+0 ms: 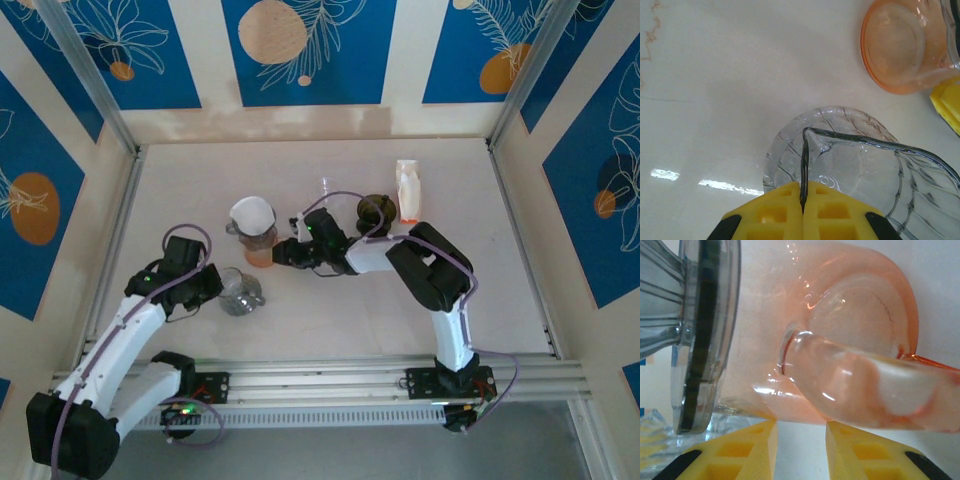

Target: Place the coffee filter in the dripper

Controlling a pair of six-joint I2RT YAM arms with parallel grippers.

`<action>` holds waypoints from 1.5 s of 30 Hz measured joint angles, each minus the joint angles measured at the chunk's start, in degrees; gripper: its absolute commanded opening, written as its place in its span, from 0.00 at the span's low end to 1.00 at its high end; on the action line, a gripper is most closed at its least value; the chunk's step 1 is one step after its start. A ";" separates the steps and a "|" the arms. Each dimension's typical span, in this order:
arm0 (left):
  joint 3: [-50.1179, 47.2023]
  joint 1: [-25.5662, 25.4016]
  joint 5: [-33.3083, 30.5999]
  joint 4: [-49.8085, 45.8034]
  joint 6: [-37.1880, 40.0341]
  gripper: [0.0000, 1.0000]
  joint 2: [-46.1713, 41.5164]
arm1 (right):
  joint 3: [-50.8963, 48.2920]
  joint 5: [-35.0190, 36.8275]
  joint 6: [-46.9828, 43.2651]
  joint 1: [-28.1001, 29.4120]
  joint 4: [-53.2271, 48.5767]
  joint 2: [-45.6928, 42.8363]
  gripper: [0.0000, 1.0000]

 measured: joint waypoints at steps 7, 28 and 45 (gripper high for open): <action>-0.13 0.02 0.00 -0.02 0.00 0.00 0.00 | 7.91 0.15 0.22 0.00 -1.66 5.31 0.33; -0.22 -3.32 -0.85 2.29 0.09 0.00 1.92 | -8.26 3.54 -0.52 2.93 -4.37 -11.89 0.40; 13.27 -28.35 -8.37 10.58 -2.36 0.00 24.55 | -26.03 21.42 -8.44 1.79 -29.14 -52.68 0.44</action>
